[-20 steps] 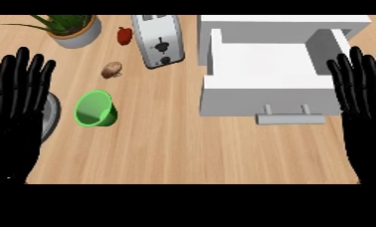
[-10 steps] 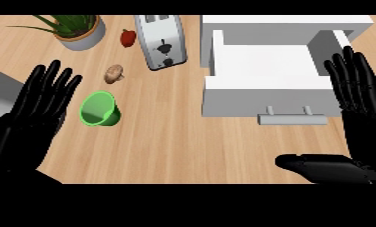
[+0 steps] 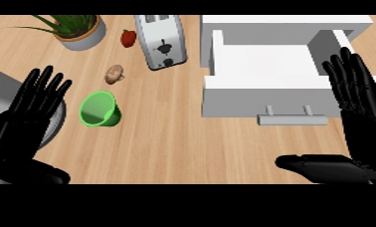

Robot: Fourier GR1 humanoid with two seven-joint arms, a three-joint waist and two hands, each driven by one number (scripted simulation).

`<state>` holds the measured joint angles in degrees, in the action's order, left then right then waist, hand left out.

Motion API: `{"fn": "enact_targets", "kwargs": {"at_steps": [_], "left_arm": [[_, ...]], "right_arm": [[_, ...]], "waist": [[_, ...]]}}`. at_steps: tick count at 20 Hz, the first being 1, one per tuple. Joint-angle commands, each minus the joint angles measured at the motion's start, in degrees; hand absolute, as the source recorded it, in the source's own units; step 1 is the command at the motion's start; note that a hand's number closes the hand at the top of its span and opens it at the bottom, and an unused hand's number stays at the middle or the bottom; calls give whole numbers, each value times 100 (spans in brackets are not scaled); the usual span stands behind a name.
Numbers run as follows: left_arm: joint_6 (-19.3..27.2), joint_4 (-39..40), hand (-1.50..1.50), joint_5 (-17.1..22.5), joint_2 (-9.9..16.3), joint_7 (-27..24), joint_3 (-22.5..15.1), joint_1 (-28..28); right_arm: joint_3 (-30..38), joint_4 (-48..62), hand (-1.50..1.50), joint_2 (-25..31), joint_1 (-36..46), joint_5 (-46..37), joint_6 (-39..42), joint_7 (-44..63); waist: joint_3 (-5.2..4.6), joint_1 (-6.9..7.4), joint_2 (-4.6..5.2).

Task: Pick up the cup, place it into the drawer and close the drawer

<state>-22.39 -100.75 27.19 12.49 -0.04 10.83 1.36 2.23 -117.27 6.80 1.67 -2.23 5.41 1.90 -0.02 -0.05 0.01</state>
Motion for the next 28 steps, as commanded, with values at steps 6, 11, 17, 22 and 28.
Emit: {"fn": "enact_targets", "kwargs": {"at_steps": [6, 11, 17, 22, 28], "left_arm": [[-80, 1765, -150, -1115, 53, -1222, 319, -210], [37, 3268, -150, -1595, 216, -1917, 486, -870], [34, 5032, -150, -2257, 373, -3169, 497, -1224], [-159, 6418, -150, -2406, 616, -3967, 620, -1659], [-145, 7931, -150, -2642, 726, -5053, 700, -2285]], "right_arm": [[183, 260, -150, 18, -234, 116, 219, -473], [88, -19, -150, -27, 240, 76, 55, 170], [163, 258, -150, -48, 79, 62, 135, -184], [-56, 474, -150, -240, 303, -270, -67, -275], [-150, 230, -150, -221, 291, -315, -28, -33]], "waist": [[1, -15, 2], [-2, -27, 7], [-3, -51, 10], [-6, -49, 18], [-11, -84, 27]]}}
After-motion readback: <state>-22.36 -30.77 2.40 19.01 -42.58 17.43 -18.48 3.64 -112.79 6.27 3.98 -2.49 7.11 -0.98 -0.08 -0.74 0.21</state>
